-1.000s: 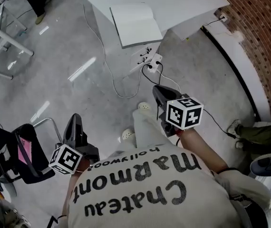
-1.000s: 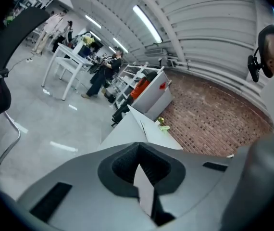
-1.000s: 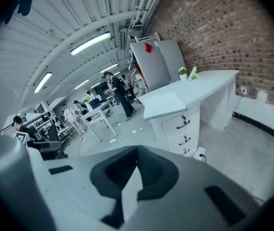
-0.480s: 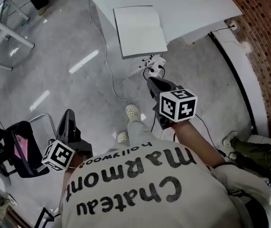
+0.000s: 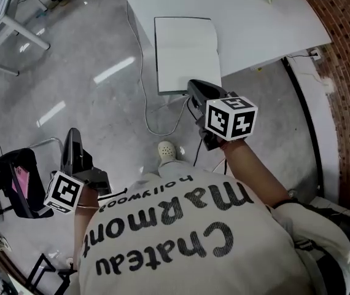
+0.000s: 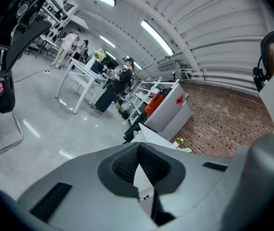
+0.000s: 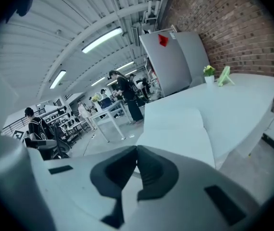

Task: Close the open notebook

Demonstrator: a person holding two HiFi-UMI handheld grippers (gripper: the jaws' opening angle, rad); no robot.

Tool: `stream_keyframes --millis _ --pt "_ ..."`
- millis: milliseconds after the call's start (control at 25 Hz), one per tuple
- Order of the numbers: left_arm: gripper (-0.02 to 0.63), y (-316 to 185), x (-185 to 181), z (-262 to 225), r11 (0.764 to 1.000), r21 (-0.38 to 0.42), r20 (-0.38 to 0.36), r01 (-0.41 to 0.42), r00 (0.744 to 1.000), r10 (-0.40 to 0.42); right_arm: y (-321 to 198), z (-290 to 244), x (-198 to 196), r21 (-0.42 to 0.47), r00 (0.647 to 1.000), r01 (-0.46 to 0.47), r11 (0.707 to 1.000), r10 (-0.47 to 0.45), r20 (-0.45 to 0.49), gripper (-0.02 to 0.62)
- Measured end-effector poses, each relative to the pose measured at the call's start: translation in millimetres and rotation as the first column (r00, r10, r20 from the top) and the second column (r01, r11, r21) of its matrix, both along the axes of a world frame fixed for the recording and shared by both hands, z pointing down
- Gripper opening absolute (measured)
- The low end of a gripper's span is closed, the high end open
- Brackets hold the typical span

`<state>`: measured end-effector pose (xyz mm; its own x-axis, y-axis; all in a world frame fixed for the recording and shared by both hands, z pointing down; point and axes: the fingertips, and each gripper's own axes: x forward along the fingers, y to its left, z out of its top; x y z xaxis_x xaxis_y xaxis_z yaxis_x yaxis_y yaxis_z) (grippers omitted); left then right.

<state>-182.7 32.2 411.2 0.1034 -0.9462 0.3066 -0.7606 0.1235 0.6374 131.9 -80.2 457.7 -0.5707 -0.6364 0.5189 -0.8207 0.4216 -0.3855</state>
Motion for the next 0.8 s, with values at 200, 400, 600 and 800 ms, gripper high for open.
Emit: stream_keyframes --millis 200,400,600,800 --pt "0.002 -4 -8 7 0.996 0.001 -0.045 0.094 0.995 -0.094 -27 0 -11 0.024 0.997 0.071 0.997 -0.071 0.005 0.058" --pt "0.002 -4 -7 11 0.994 0.02 -0.047 0.104 0.994 -0.103 -36 20 -21 0.0 0.992 0.117 0.993 -0.116 -0.041 0.104" --pt "0.002 -1 -7 25 0.994 -0.003 -0.053 0.112 0.992 -0.112 -32 39 -39 -0.041 0.984 0.166 0.985 -0.168 -0.051 0.177" --pt "0.002 1 -13 33 0.991 -0.021 -0.037 0.13 0.991 -0.13 -26 51 -56 -0.037 0.962 0.238 0.971 -0.24 -0.126 0.216"
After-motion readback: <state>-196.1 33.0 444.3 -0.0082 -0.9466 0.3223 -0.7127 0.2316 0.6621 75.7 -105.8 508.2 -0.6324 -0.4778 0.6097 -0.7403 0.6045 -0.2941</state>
